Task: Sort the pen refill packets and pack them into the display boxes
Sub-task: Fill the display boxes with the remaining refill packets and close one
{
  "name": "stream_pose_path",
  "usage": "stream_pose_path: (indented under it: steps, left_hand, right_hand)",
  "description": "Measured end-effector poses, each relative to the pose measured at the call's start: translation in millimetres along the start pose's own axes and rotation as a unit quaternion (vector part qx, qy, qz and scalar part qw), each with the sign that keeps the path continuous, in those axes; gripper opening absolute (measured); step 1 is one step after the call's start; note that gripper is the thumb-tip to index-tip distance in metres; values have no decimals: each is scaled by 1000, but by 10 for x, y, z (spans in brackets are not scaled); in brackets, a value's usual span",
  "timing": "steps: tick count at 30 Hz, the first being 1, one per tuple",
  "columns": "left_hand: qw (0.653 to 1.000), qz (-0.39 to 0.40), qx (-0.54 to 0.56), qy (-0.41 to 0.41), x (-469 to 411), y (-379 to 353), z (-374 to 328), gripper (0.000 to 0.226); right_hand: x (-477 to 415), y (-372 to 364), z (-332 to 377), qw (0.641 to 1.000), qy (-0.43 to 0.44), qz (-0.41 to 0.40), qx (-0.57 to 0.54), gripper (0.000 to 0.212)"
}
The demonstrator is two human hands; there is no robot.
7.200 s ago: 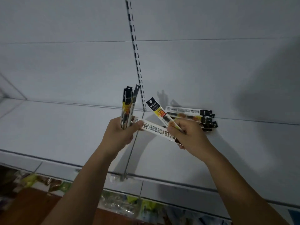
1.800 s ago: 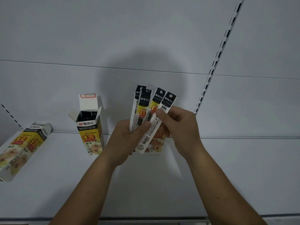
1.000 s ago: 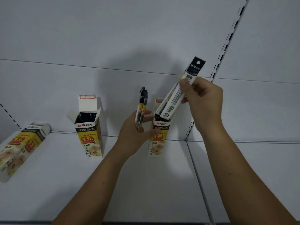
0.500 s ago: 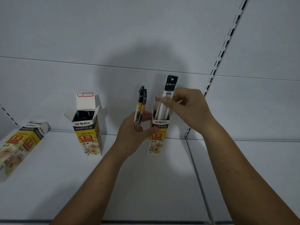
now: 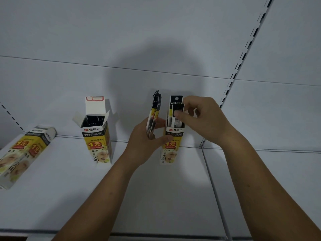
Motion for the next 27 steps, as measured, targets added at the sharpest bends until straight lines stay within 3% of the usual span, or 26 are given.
stream_pose_path:
  steps: [5, 7, 10, 16, 18, 24, 27]
  left_hand:
    - [1000, 3, -6, 0, 9, -1, -11, 35]
    - [1000, 7, -8, -2, 15, 12, -6, 33]
    - [1000, 14, -17, -7, 25, 19, -19, 32]
    - [1000, 13, -18, -4, 28, 20, -23, 34]
    - [1000, 13, -14, -5, 30, 23, -19, 35]
    - [1000, 11, -14, -6, 46, 17, -44, 36]
    - [1000, 10, -10, -7, 53, 18, -38, 34]
  right_hand:
    - [-7, 36, 1, 999, 3, 22, 31, 17]
    - [-15, 149, 35, 999, 1, -33, -2, 10]
    - [-9, 344, 46, 989, -1, -141, -36, 19]
    - [32, 745, 96, 957, 11, -282, -70, 28]
    - [25, 763, 137, 956, 14, -285, -63, 31]
    - [45, 595, 134, 966, 15, -257, -8, 12]
    - [75, 479, 126, 978, 22, -208, 15, 12]
Point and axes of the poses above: each hand's wrist, its own x-axis away from the middle knuckle, its own y-axis out of the back of the hand, z = x × y, the point moved 5 cm from there along -x, towards the middle knuckle, and after that the axes turned 12 degrees about x, right-handed, at the moved point
